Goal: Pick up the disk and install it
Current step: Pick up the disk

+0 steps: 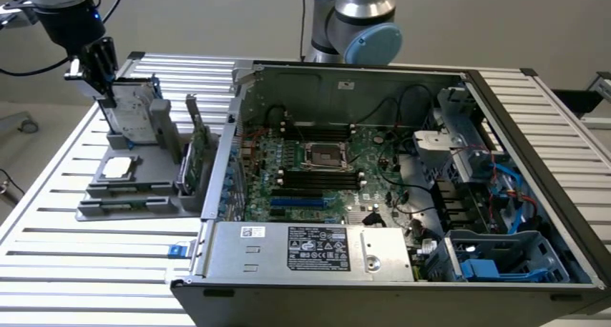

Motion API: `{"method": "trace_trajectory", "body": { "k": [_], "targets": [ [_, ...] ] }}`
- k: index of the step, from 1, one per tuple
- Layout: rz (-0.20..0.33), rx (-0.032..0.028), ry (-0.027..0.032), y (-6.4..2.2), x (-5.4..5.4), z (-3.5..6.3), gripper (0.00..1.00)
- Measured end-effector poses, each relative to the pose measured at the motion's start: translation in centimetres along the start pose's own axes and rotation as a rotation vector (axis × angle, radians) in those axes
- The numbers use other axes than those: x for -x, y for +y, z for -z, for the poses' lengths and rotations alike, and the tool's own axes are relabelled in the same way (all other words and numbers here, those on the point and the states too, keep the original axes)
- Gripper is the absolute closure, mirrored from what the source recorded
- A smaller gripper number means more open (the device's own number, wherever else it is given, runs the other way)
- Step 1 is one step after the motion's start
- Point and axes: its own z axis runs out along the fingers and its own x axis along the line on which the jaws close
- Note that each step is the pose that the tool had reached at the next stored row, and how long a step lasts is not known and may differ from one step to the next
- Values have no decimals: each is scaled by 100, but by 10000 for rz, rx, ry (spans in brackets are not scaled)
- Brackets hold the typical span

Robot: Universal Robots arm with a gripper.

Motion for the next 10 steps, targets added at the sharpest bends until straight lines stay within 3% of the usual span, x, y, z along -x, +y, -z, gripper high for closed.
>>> {"method": "trace_trajectory", "body": {
  "k": [5,10],
  "targets": [
    [0,14,2,-1,0,-7,67],
    [4,141,27,-1,0,-25,67]
  ]
}}
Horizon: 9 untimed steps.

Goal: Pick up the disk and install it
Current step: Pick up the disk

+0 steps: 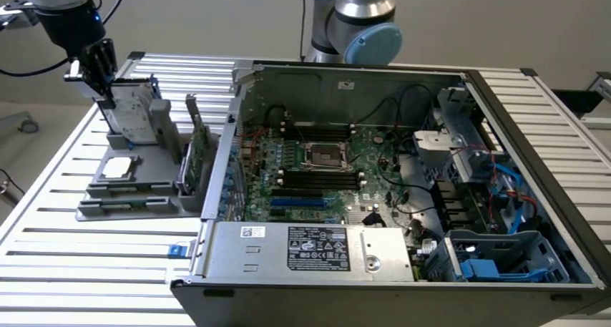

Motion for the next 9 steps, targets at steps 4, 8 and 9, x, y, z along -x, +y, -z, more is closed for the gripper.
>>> {"method": "trace_trajectory", "body": {
  "k": [4,8,9],
  "targets": [
    [-1,6,1,0,0,-1,67],
    [-26,5,1,0,0,-1,67],
    [-47,5,0,0,0,-1,67]
  ]
}}
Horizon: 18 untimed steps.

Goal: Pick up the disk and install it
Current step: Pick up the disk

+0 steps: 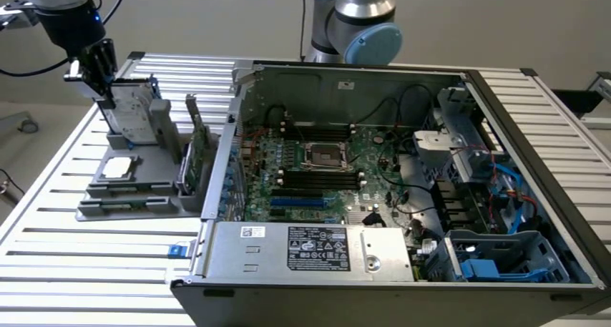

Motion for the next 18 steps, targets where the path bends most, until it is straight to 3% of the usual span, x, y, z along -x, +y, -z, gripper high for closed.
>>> {"method": "trace_trajectory", "body": {
  "k": [18],
  "targets": [
    [-123,-30,3,0,-2,-1,67]
  ]
}}
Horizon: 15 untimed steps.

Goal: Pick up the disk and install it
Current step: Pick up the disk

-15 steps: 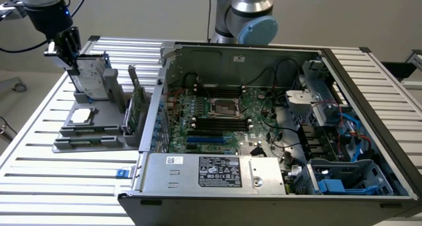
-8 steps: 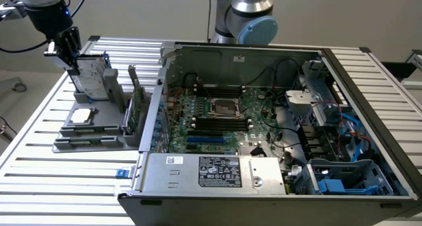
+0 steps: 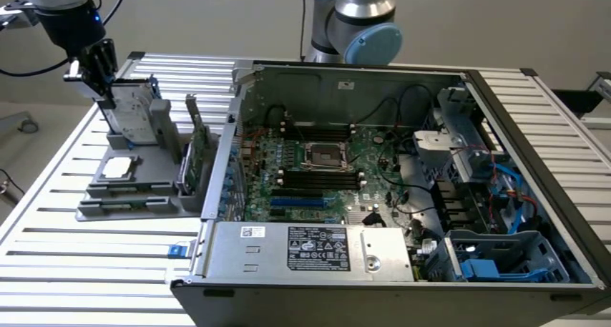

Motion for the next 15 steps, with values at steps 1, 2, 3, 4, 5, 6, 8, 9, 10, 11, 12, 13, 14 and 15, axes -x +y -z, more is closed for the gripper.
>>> {"method": "trace_trajectory", "body": {
  "k": [1,2,3,4,5,6,8,9,10,11,12,13,14,15],
  "targets": [
    [-9,0,0,0,-1,0,67],
    [-19,0,1,0,-2,0,67],
    [-27,1,1,0,-2,0,67],
    [-29,1,1,0,-2,0,67],
    [-30,1,0,0,-2,0,67],
    [-30,1,0,0,-3,0,67],
    [-33,1,-1,1,-3,0,67],
    [-40,1,-1,0,-3,0,67],
    [-56,2,-1,0,-3,0,67],
    [-75,2,-2,0,-3,0,67],
    [-92,2,-2,0,-3,0,67],
    [-100,3,-2,1,-3,0,67],
    [-100,2,-2,0,-3,0,67],
    [-101,3,-2,1,-3,0,67]
  ]
}}
